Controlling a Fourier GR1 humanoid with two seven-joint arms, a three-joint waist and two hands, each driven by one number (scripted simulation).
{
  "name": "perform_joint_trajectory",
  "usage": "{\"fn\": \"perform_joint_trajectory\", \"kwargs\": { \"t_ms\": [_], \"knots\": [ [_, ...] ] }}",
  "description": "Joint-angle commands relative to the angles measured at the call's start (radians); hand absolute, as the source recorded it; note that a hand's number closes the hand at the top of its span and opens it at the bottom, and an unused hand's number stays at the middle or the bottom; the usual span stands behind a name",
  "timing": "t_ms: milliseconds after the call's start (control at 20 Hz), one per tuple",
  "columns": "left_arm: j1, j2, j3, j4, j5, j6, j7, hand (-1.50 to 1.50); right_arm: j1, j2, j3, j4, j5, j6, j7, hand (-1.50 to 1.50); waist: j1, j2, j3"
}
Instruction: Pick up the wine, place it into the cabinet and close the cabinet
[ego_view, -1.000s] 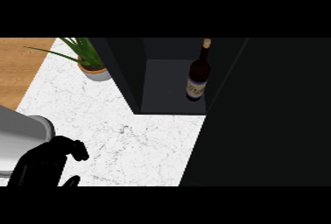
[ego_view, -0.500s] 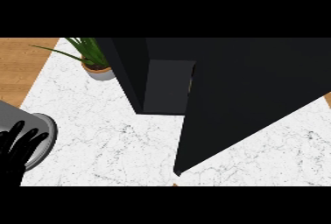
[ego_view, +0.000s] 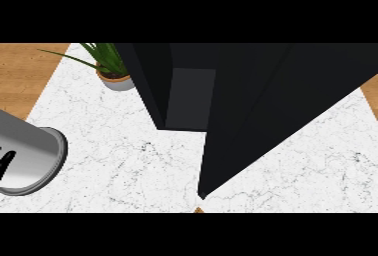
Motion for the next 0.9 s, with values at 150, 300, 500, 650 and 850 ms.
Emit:
{"fn": "perform_joint_trajectory", "kwargs": {
  "t_ms": [150,300,500,650,850],
  "knots": [
    [0.057,0.069,0.100,0.082,0.041,-0.173,-0.027,-1.50,-0.219,0.137,-0.008,0.181,0.030,-0.178,-0.026,1.50,0.012,0.006,0.000],
    [0.079,0.081,0.096,0.031,0.045,-0.165,-0.008,-1.50,-0.280,0.137,-0.031,0.271,0.012,-0.231,-0.047,1.50,0.028,0.007,0.001],
    [0.060,0.073,0.125,0.100,0.047,-0.199,0.013,-1.50,-0.417,0.140,-0.184,0.446,-0.042,-0.230,-0.085,1.50,0.011,0.019,0.002],
    [0.113,0.101,0.187,0.156,0.066,-0.278,-0.001,-1.50,-0.535,0.143,-0.216,0.538,-0.091,-0.264,-0.096,1.50,0.014,0.013,0.003],
    [0.114,0.078,0.191,0.161,0.036,-0.308,0.009,-1.50,-0.624,0.144,-0.347,0.743,-0.234,-0.148,-0.241,1.50,0.026,0.023,0.004]
  ]
}}
